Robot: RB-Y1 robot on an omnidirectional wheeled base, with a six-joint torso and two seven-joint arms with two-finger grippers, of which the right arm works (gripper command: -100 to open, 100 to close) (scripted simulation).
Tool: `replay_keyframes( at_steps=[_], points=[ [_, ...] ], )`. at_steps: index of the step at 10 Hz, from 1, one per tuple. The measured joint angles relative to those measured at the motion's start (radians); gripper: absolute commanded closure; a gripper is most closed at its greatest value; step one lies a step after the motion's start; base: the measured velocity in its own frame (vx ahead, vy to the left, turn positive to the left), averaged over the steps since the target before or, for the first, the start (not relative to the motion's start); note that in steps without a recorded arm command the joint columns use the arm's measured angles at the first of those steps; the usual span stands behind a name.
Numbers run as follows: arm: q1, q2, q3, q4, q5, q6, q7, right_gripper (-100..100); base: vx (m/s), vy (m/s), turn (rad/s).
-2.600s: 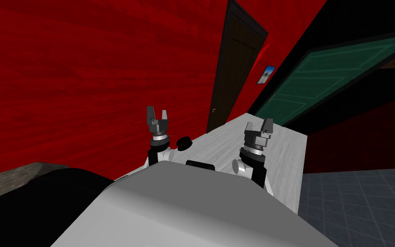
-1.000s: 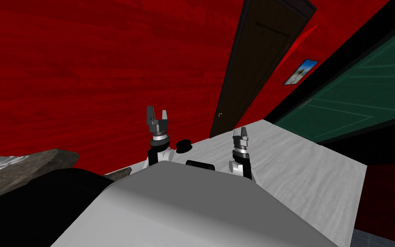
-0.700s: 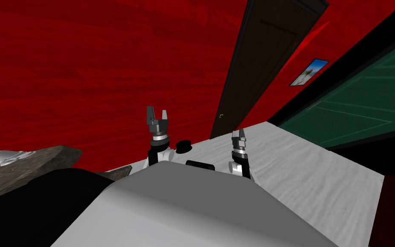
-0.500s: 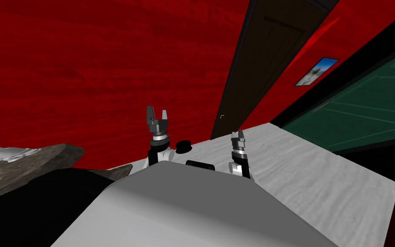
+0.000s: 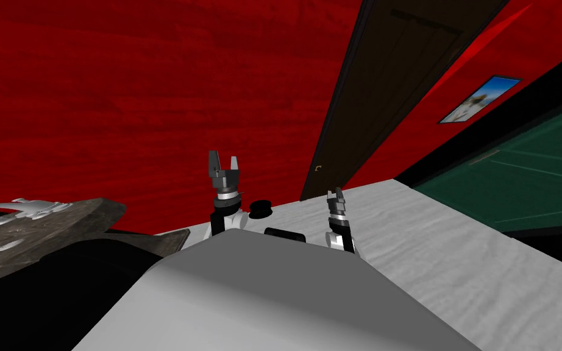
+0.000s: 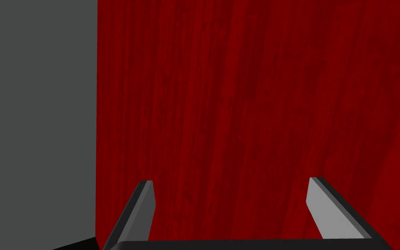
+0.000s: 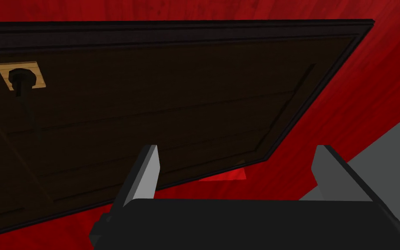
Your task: Pull the door open
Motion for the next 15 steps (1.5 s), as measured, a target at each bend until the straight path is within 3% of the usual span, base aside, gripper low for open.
replay_keyframes(
  at_steps=[15],
  points=[
    [-0.098, -0.100, 0.028, 0.411, -0.030, -0.109, -0.120, -100, 0.069, -0.091, 0.122]
  ],
)
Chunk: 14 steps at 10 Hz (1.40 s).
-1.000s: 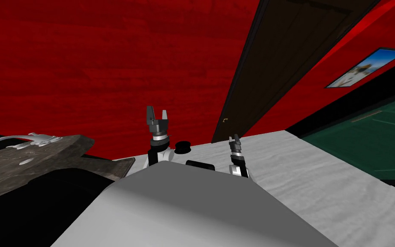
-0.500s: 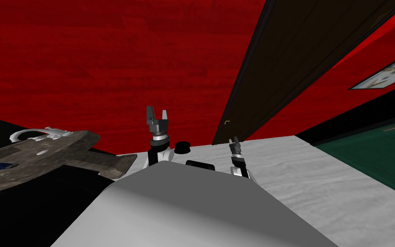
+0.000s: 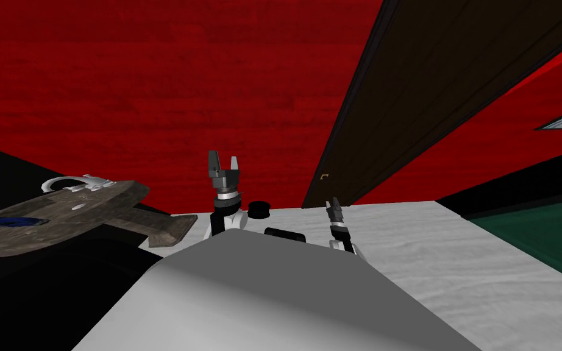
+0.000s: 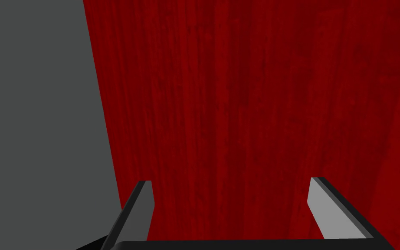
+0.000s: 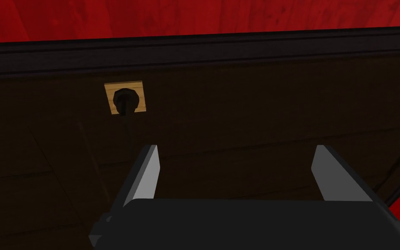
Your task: Pull the door open
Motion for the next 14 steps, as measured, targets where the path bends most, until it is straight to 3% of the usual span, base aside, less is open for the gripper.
replay_keyframes(
  at_steps=[3, 7, 9, 14],
  points=[
    [-0.019, -0.020, 0.004, 0.063, -0.007, -0.007, -0.023, -100, 0.051, -0.092, 0.111],
    [-0.033, -0.043, 0.011, 0.150, -0.014, -0.032, -0.051, -100, 0.060, -0.089, 0.098],
    [-0.051, -0.053, 0.014, 0.214, -0.017, -0.054, -0.065, -100, 0.060, -0.114, 0.132],
    [-0.084, -0.083, 0.022, 0.336, -0.027, -0.081, -0.102, -100, 0.062, -0.101, 0.112]
  ],
)
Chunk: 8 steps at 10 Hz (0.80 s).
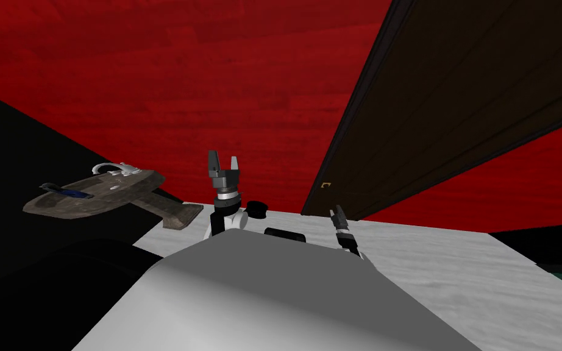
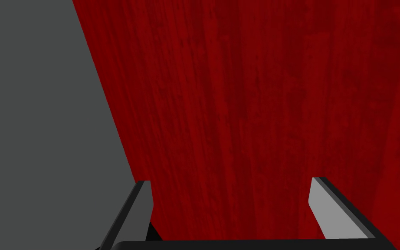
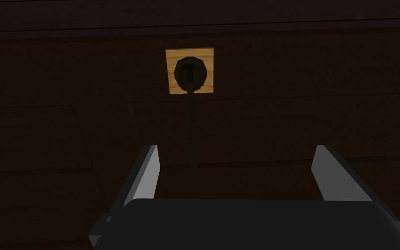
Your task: Pull the door open
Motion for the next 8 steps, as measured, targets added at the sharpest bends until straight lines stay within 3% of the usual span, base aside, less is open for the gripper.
replay_keyframes(
  at_steps=[2, 5, 8],
  points=[
    [-0.017, -0.013, 0.004, 0.068, -0.004, -0.021, -0.018, -100, 0.064, -0.138, 0.136],
    [-0.027, -0.033, 0.009, 0.129, -0.010, -0.036, -0.042, -100, 0.043, -0.090, 0.065],
    [-0.047, -0.021, -0.020, 0.150, -0.027, -0.022, -0.025, -100, 0.094, -0.062, 0.315]
  ],
)
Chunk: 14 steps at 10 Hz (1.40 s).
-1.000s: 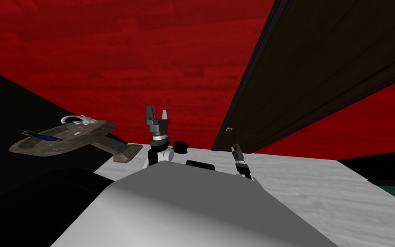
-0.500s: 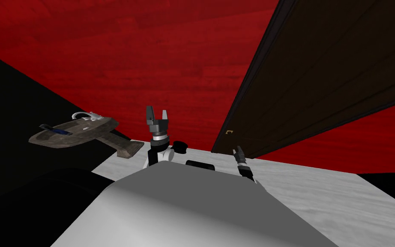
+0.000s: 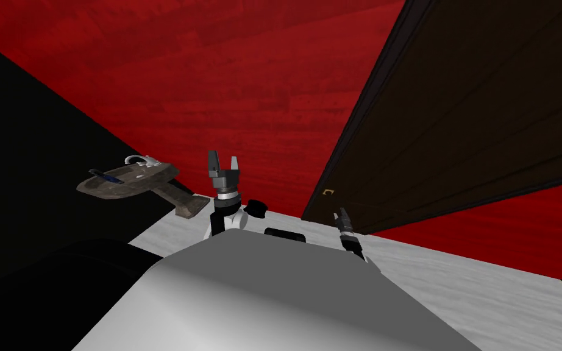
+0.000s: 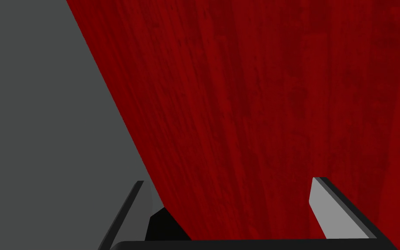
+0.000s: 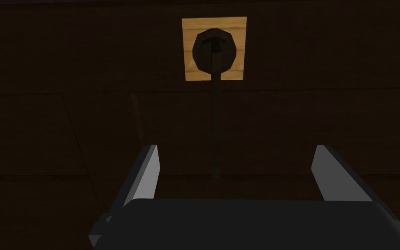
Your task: Pull the door open
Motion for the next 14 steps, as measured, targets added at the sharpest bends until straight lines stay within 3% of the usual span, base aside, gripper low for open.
replay_keyframes(
  at_steps=[2, 4, 5, 11, 14],
  points=[
    [-0.037, 0.018, -0.041, 0.042, -0.023, 0.016, 0.027, -100, 0.140, -0.091, 0.300],
    [-0.050, 0.034, -0.080, 0.044, -0.045, 0.046, 0.054, -100, 0.083, -0.069, 0.138],
    [-0.052, 0.034, -0.082, 0.045, -0.046, 0.048, 0.057, 100, -0.002, 0.005, -0.041],
    [-0.048, 0.032, -0.081, 0.046, -0.045, 0.048, 0.055, 100, -0.027, 0.003, 0.015],
    [-0.030, 0.010, -0.063, 0.043, -0.039, 0.022, 0.031, 100, -0.180, -0.043, 0.114]
  ],
)
